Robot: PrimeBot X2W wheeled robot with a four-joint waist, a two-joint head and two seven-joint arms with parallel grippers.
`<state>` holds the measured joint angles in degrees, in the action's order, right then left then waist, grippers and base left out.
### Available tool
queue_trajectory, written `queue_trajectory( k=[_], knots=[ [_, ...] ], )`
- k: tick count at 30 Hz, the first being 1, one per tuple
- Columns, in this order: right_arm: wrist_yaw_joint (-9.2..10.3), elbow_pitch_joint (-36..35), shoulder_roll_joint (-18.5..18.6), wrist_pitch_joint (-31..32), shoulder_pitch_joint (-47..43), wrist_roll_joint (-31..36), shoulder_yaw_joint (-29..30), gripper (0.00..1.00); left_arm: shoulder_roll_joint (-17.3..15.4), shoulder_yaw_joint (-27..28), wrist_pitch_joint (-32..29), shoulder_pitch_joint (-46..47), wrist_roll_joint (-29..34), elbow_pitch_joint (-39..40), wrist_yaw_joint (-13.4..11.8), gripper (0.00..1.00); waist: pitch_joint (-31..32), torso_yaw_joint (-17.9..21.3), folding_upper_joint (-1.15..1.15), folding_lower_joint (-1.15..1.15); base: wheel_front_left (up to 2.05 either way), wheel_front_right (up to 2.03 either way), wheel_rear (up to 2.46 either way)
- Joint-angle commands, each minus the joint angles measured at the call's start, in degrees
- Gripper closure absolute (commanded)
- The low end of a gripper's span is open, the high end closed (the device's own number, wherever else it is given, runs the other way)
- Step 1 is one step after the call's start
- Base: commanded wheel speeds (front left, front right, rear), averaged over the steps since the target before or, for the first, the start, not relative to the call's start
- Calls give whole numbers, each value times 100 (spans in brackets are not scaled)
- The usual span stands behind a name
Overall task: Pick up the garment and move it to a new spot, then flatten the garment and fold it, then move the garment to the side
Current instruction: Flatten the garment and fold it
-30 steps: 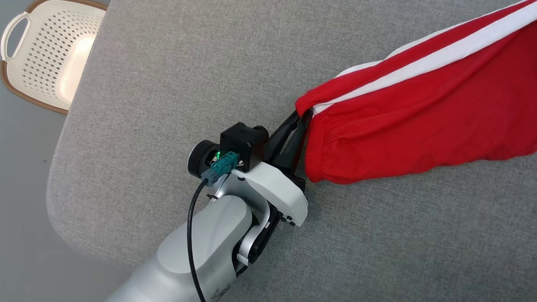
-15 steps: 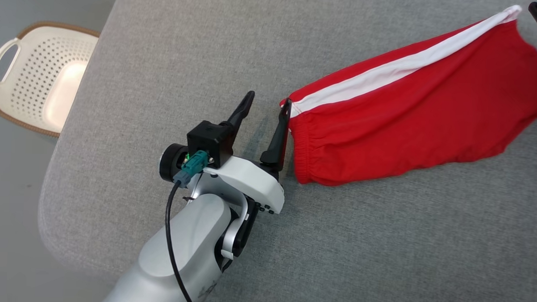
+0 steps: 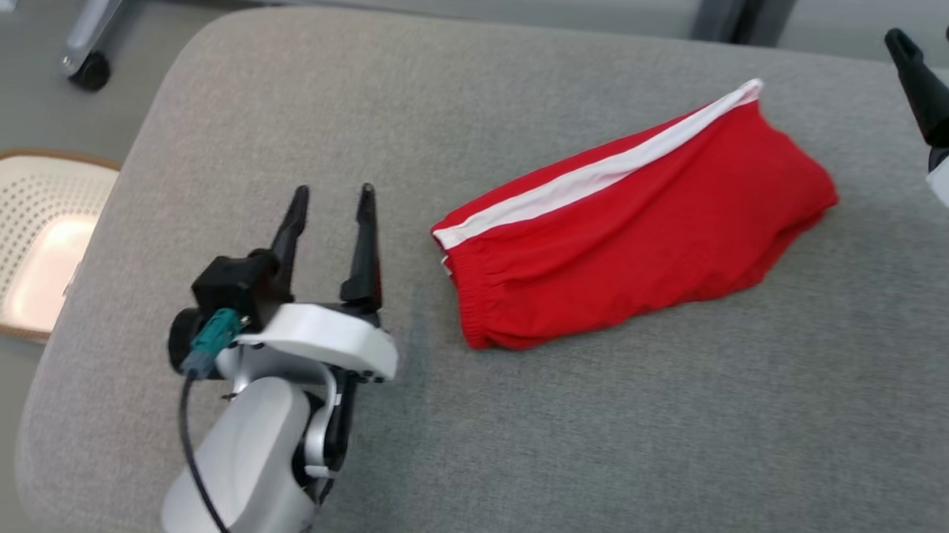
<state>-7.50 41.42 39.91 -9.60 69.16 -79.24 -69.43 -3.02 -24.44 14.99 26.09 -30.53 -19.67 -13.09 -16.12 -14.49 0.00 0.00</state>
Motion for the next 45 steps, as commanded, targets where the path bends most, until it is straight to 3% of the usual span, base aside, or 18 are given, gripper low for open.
queue_trajectory(
  k=[1, 7, 13, 18, 24, 30, 34, 38, 45],
  knots=[
    [2, -117, 18, -218, -194, -30, 2, 0, -75, 216, 20, -155, 166, 95, 69, 0, 345, 328, 0, 0, 0, 0, 0],
    [2, -505, -64, -565, -759, 177, 425, 0, -124, 950, 21, -736, 635, 546, 250, 0, 747, 788, 0, 0, 0, 0, 0],
    [1, -1171, -411, -560, -2068, 1291, 2494, 0, -76, 1684, 20, -1340, 997, 1103, 383, 0, 962, 1224, 0, 0, 0, 0, 0],
    [1, -2141, -1208, -560, -3676, 2473, 4493, 0, -24, 2222, 20, -1771, 1247, 1556, 505, 0, 1051, 1553, 0, 0, 0, 0, 0],
    [1, -3493, -2218, -562, -5117, 3458, 5522, 0, -1, 2451, 14, -2148, 1327, 1904, 657, 0, 1089, 1777, 0, 0, 0, 0, 0],
    [1, -3846, -2770, -556, -5960, 3965, 5898, 0, -4, 2333, 14, -2444, 1393, 1806, 676, 0, 1140, 1802, 0, 0, 0, 0, 0],
    [1, -3744, -2917, -556, -6238, 4042, 5870, 0, 0, 2222, 14, -2619, 1304, 1558, 742, 0, 1177, 1782, 0, 0, 0, 0, 0],
    [1, -3548, -2895, -554, -6332, 4153, 5781, 0, -5, 2065, 14, -2691, 1361, 1241, 862, 0, 1192, 1735, 0, 0, 0, 0, 0],
    [1, -3388, -2812, -552, -6233, 3788, 5541, 0, -9, 1970, 14, -2684, 1154, 1116, 757, 0, 1190, 1654, 0, 0, 0, 0, 0]
  ],
)
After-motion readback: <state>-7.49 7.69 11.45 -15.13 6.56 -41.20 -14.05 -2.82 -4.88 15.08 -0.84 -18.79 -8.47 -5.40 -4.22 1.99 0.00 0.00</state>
